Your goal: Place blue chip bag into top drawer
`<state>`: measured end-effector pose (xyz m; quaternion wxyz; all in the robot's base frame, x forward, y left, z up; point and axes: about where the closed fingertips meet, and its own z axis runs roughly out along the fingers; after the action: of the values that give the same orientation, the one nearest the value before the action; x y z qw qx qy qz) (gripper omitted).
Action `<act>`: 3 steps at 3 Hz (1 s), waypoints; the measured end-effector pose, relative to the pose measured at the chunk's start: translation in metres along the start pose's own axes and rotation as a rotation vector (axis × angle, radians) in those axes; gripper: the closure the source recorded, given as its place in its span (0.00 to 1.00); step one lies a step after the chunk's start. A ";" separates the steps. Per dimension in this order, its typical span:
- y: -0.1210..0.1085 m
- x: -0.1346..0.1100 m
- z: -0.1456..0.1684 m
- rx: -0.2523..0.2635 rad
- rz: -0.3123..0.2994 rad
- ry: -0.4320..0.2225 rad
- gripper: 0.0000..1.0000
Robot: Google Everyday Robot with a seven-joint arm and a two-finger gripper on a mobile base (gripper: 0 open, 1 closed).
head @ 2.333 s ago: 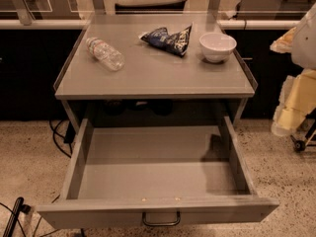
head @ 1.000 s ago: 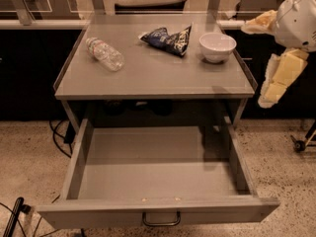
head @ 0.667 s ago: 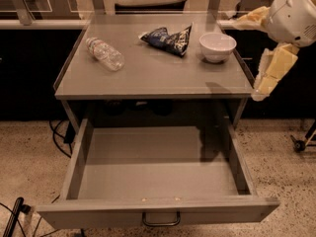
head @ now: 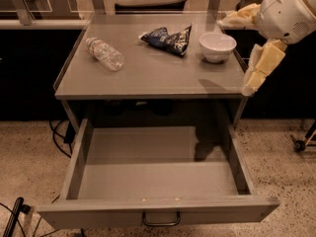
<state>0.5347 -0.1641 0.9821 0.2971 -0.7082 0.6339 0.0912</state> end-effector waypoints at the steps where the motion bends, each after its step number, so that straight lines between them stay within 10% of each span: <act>1: -0.021 -0.004 0.006 0.062 -0.003 -0.049 0.00; 3: -0.125 -0.007 0.038 0.189 0.098 -0.187 0.00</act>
Offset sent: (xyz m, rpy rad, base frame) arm 0.1233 0.0219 0.0228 0.2425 -0.1659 -0.0853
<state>0.6618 -0.1356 0.9933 0.4157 -0.6337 0.6429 0.1110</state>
